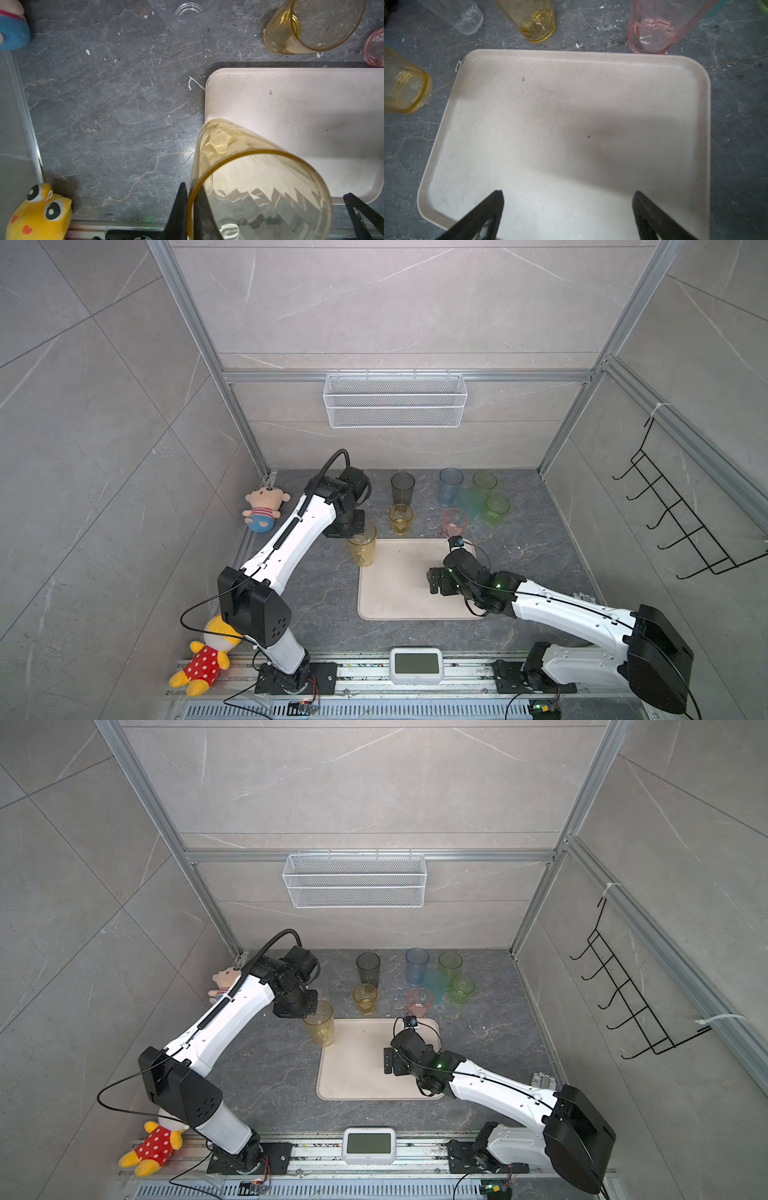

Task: Place the glasses into the tray
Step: 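Carry the yellow glass with the left gripper over the tray corner, then lower the yellow glass onto the tray and open the left gripper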

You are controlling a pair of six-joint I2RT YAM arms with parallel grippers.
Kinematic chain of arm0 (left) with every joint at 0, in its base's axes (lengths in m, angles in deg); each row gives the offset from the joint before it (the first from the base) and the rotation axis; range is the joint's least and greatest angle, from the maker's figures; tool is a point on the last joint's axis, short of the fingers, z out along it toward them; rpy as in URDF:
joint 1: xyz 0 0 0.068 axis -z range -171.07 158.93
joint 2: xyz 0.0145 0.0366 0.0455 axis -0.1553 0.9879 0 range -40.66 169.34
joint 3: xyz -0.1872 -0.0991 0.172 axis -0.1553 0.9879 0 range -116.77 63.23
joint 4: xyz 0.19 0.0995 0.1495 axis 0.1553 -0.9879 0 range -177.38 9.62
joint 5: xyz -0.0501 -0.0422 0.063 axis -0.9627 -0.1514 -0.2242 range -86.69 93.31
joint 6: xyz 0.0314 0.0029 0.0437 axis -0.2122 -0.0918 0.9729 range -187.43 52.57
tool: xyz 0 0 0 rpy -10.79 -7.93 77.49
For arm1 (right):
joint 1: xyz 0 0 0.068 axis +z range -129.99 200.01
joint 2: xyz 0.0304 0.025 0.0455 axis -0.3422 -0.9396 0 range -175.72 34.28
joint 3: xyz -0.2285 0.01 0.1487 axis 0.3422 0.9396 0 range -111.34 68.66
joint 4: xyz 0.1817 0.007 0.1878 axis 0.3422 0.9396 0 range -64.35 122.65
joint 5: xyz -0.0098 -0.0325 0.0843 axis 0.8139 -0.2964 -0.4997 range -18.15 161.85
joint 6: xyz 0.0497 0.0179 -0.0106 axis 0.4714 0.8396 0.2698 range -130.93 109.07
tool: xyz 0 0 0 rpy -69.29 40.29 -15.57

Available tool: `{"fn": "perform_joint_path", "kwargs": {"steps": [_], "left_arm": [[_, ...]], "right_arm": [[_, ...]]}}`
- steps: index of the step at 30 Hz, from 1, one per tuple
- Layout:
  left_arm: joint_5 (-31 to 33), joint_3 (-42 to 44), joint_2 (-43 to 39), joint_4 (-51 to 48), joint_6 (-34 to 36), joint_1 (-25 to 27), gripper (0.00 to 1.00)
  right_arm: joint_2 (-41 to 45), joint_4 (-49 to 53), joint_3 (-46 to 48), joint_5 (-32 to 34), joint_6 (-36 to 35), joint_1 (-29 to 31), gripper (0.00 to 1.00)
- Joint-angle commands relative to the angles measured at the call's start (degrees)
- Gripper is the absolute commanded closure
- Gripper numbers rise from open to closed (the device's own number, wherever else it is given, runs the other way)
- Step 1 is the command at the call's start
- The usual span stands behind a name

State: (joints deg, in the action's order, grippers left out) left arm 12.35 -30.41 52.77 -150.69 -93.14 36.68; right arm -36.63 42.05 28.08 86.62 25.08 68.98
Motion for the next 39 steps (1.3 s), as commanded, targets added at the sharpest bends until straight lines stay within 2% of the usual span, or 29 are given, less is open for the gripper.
{"fn": "perform_joint_path", "kwargs": {"steps": [1,13,39], "left_arm": [[-0.6,2.0,-3.2,7.3,-2.3,0.2,1.00],[-1.1,4.8,0.3,12.7,-2.3,0.3,1.00],[1.0,0.9,10.1,14.1,-2.0,1.2,1.00]], "right_arm": [[-0.3,-0.6,0.7,-0.3,0.1,-0.2,0.02],[-0.4,-0.6,0.7,-0.3,0.2,-0.3,0.02],[-0.6,-0.6,0.7,-0.6,0.2,-0.5,0.02]]}}
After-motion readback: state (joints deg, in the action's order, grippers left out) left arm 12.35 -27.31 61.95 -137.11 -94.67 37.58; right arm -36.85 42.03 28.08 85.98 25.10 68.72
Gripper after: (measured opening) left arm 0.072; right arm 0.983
